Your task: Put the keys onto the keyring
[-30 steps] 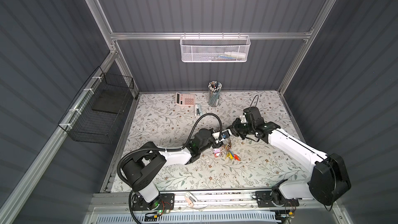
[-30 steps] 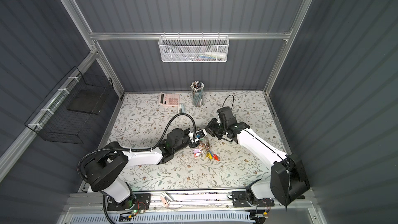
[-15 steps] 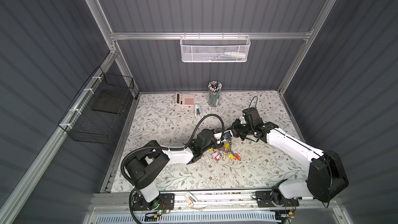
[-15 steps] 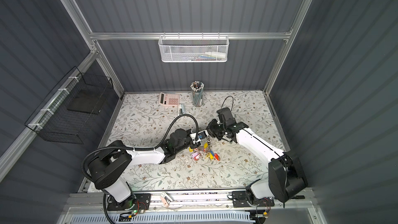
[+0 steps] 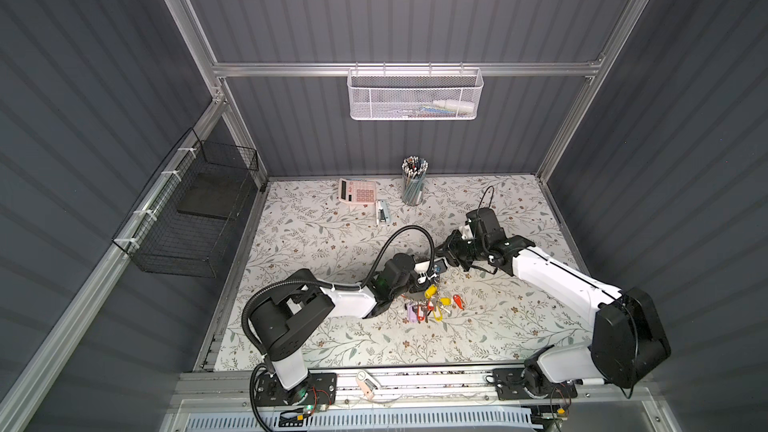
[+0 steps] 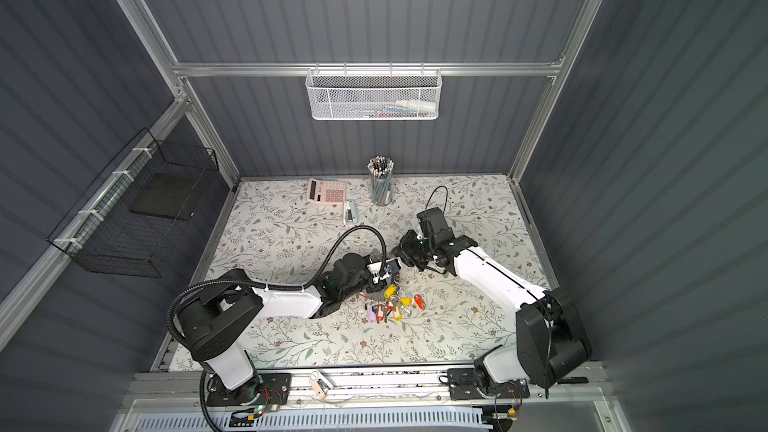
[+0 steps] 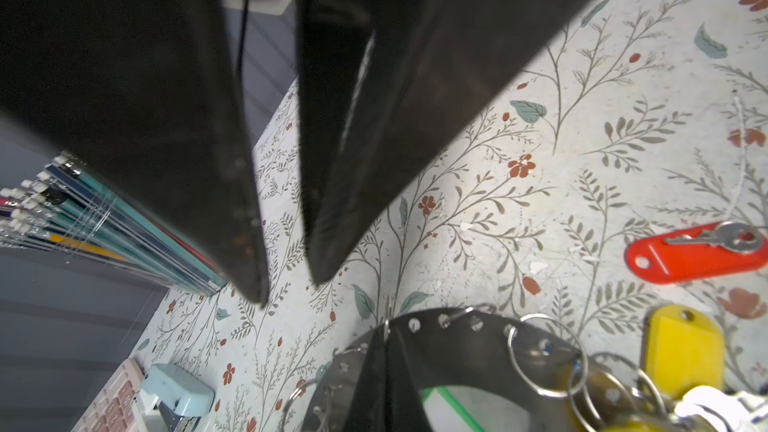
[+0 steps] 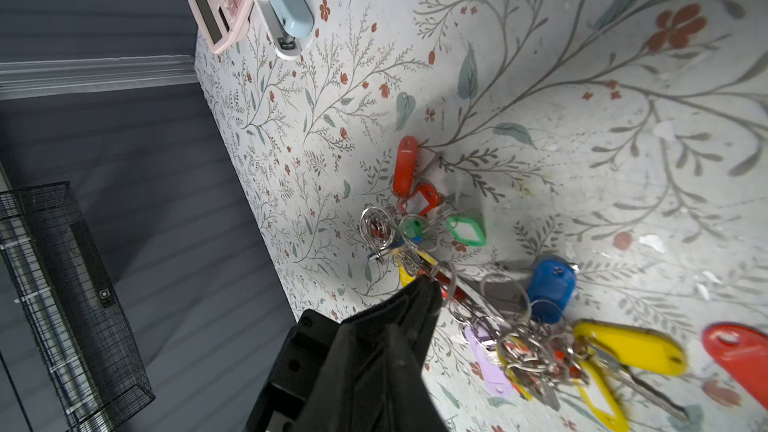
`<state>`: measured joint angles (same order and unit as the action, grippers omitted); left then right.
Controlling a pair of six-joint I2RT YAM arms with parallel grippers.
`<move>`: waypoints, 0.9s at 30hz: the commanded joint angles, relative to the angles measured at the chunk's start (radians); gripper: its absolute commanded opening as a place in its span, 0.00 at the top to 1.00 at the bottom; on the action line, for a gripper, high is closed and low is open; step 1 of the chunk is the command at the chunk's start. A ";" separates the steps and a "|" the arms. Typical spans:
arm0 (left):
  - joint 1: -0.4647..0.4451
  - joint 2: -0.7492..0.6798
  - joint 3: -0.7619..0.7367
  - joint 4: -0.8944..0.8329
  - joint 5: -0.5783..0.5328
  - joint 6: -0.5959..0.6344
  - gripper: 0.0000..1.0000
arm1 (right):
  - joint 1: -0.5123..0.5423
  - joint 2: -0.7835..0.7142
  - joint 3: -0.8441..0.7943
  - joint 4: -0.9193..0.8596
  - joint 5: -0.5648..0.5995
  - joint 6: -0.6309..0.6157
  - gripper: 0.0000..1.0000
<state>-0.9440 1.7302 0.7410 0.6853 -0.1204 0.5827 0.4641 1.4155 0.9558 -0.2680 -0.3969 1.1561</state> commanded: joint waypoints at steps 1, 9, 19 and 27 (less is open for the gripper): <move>-0.006 -0.011 -0.029 0.108 -0.024 -0.045 1.00 | -0.031 -0.030 -0.002 -0.031 -0.001 -0.032 0.79; -0.024 0.020 -0.054 0.220 -0.060 -0.032 1.00 | -0.036 -0.028 -0.005 -0.077 -0.018 0.022 0.73; -0.039 0.038 -0.056 0.255 -0.087 -0.013 1.00 | -0.031 0.049 0.015 -0.036 -0.069 0.072 0.76; -0.052 0.054 -0.053 0.281 -0.106 -0.009 1.00 | -0.030 0.063 0.005 -0.022 -0.063 0.100 0.80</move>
<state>-0.9871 1.7729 0.6918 0.8989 -0.2077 0.5648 0.4297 1.4673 0.9558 -0.3008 -0.4496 1.2354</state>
